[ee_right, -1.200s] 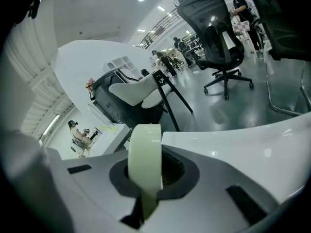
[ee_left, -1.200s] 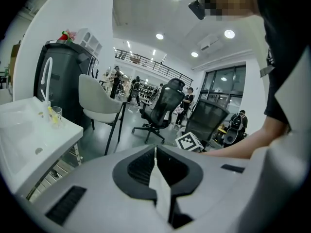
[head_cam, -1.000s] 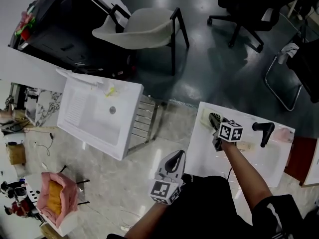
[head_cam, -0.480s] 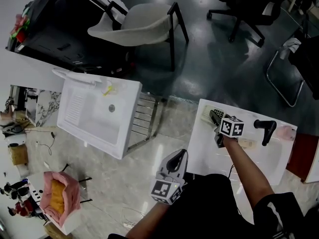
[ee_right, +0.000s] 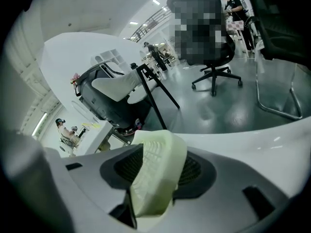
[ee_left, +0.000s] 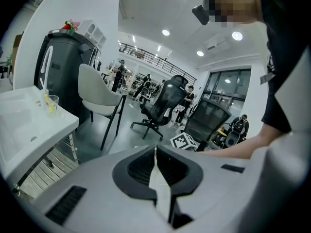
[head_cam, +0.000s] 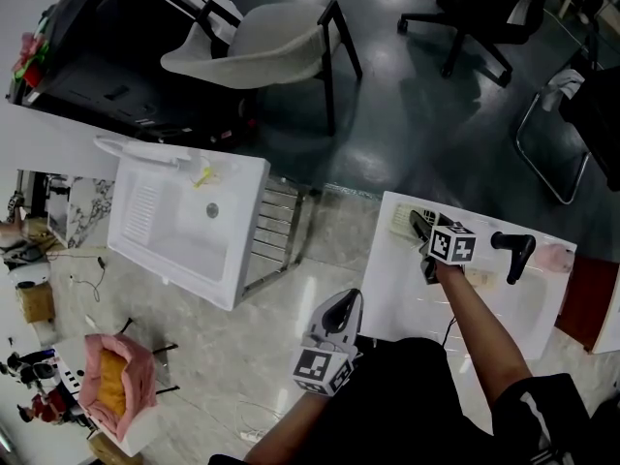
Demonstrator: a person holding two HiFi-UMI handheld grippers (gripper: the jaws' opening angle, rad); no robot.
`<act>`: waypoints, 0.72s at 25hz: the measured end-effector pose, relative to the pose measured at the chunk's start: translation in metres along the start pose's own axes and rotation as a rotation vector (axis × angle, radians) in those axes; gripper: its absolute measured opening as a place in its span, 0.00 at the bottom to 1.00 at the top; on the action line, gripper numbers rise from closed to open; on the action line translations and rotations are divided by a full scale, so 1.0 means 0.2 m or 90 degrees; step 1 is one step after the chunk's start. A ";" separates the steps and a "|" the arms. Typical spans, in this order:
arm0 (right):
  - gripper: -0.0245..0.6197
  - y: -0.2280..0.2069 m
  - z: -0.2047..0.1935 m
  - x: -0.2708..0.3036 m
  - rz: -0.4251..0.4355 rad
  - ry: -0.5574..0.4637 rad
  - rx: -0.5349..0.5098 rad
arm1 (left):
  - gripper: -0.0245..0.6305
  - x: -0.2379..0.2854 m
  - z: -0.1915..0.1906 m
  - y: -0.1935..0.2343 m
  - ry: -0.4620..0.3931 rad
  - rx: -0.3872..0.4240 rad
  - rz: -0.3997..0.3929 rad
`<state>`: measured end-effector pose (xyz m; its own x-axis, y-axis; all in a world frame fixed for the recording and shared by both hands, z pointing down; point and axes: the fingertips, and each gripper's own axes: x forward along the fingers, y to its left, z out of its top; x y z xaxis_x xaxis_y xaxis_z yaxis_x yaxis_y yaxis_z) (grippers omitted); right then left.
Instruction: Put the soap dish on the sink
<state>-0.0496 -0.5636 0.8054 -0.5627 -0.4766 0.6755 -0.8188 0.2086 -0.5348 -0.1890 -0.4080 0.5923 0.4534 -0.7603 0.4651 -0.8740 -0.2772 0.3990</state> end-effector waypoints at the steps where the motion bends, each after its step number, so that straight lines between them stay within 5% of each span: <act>1: 0.31 -0.01 0.00 0.00 -0.003 0.001 0.002 | 0.06 0.01 0.00 0.00 0.000 0.001 -0.001; 18: 0.36 -0.17 0.04 -0.14 -0.051 -0.012 -0.005 | 0.06 0.03 0.00 -0.08 -0.001 0.006 -0.028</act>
<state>-0.0051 -0.5649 0.8007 -0.4932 -0.5079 0.7063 -0.8619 0.1754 -0.4757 -0.1726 -0.4080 0.5884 0.4919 -0.7477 0.4461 -0.8545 -0.3166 0.4117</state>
